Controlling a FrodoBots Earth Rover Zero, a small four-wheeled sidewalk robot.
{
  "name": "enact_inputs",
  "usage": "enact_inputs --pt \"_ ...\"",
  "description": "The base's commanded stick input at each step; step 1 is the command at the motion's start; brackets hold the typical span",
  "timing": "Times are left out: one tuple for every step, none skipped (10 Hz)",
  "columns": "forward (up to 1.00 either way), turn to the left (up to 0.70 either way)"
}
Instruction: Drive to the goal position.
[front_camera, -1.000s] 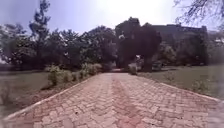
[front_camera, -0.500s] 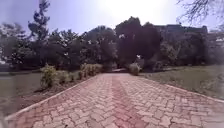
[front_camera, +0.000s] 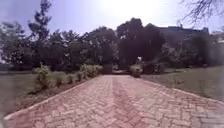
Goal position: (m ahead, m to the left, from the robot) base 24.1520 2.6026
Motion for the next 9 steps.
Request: enact_inputs --pt "0.70 0.00" --pt "0.70 0.00" --pt "0.70 0.00" --pt "0.70 0.00" --pt "0.70 0.00" --pt "0.70 0.00" --pt "0.70 0.00" --pt "0.70 0.00" --pt "0.70 0.00"
